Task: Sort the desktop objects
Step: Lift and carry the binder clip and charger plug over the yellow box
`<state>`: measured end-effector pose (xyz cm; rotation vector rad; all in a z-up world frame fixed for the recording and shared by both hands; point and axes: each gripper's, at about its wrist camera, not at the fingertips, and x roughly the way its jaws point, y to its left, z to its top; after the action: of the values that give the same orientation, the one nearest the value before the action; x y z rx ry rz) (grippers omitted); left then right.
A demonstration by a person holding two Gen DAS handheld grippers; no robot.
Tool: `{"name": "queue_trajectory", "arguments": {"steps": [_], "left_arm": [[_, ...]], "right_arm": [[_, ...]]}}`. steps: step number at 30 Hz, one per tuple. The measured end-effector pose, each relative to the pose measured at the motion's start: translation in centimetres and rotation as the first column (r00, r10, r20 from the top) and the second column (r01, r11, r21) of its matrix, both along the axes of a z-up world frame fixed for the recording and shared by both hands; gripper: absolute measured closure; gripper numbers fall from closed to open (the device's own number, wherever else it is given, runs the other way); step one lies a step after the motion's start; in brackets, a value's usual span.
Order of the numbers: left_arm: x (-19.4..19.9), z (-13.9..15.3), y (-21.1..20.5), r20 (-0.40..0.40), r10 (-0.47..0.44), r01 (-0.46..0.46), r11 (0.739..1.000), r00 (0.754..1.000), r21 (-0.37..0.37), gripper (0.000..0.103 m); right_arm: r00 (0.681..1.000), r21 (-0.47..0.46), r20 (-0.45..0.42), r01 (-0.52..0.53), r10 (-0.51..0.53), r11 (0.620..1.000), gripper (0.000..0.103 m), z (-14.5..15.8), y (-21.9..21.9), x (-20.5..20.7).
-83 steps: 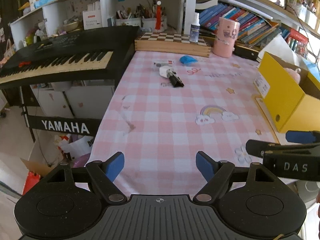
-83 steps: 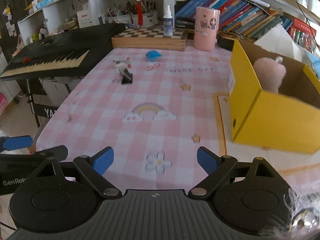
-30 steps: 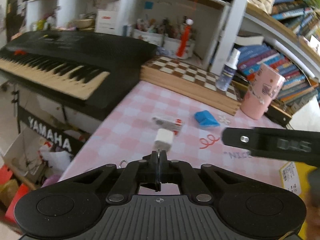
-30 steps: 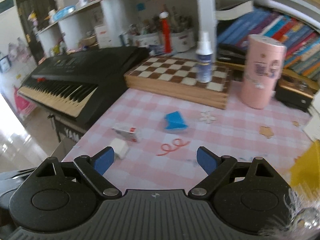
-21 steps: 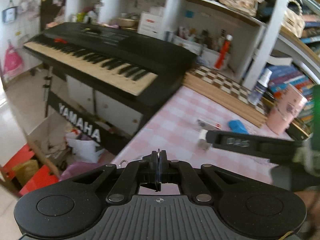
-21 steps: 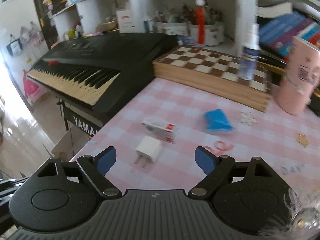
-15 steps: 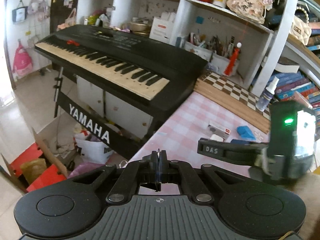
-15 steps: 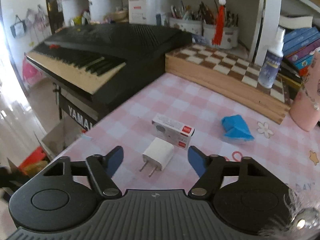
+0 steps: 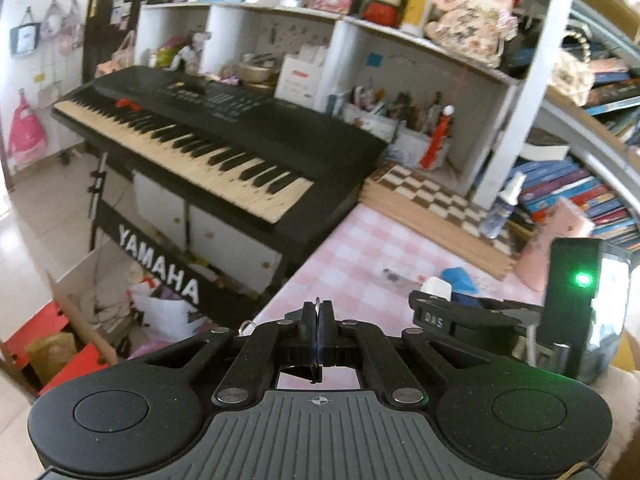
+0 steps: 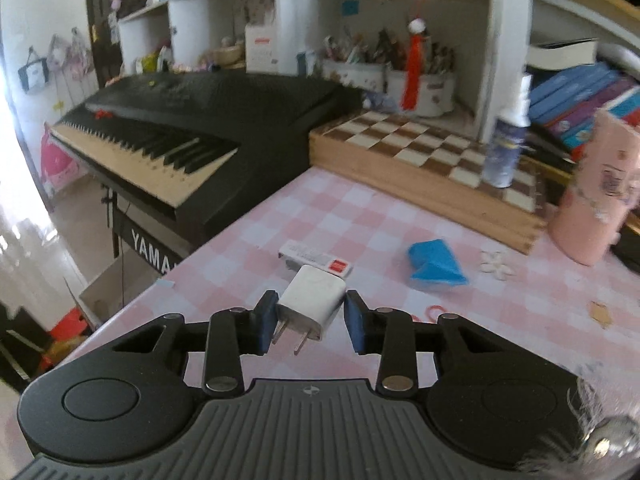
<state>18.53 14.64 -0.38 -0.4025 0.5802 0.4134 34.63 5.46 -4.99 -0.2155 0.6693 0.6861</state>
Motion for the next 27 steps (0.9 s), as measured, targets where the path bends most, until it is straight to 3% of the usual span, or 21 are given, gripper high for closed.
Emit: {"name": "queue_trajectory", "arguments": {"steps": [13,27], "left_arm": [[-4.2,3.7,-1.8,0.146,-0.162,0.164,0.987,0.976,0.002,0.103],[-9.1,3.6,-3.9,0.148,-0.336,0.342,0.94,0.93,-0.014,0.103]], "right_arm": [[0.994,0.129,0.031,0.099,-0.104,0.987,0.07,8.4,-9.7,-8.1],[0.964,0.103,-0.087,0.258,-0.249,0.961,0.07,7.3,-15.1,-17.6]]}}
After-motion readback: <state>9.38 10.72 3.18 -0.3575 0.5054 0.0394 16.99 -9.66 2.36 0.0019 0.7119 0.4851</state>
